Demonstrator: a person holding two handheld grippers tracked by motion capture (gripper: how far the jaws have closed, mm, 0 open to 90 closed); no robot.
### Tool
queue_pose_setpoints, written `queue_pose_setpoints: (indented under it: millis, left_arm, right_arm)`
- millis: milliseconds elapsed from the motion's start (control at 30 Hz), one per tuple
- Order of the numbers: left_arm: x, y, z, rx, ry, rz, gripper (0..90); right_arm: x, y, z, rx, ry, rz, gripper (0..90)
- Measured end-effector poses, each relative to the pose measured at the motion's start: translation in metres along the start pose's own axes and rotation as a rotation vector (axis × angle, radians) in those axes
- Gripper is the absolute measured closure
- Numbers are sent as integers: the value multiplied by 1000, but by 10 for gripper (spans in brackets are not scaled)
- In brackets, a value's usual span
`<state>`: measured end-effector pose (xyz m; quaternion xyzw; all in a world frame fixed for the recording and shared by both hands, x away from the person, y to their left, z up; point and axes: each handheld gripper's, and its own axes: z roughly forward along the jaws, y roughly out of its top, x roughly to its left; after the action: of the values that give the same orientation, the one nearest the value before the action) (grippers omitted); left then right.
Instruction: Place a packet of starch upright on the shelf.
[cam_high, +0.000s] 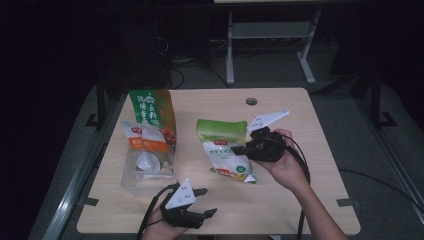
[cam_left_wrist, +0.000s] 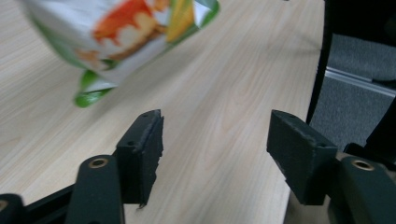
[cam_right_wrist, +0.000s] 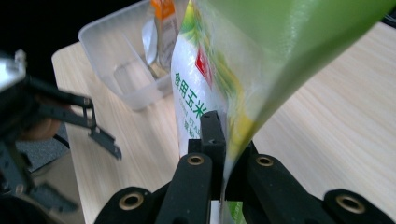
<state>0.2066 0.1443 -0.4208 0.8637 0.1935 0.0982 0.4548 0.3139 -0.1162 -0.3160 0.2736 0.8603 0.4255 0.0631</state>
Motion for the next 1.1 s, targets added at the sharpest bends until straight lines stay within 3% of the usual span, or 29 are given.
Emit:
queue_pose_setpoints:
  millis: [133, 400, 433, 567, 833, 1100]
  left_arm:
    - [-6, 0, 2, 9, -14, 19, 328]
    - [-18, -3, 5, 17, -45, 30, 307]
    - [-19, -3, 6, 15, -49, 33, 307]
    - [-24, -4, 6, 16, -61, 35, 305]
    - [-23, -6, 6, 15, -70, 49, 300]
    - [-23, -11, 6, -1, -83, 31, 300]
  right_arm:
    - [4, 14, 3, -4, 23, 10, 898]
    - [20, 42, 15, 19, 52, -47, 899]
    - [21, 46, 16, 18, 51, -74, 899]
    - [32, 60, 20, 9, 66, -83, 899]
    - [49, 84, 32, -12, 124, -128, 899]
    - [67, 102, 55, -23, 177, -149, 900]
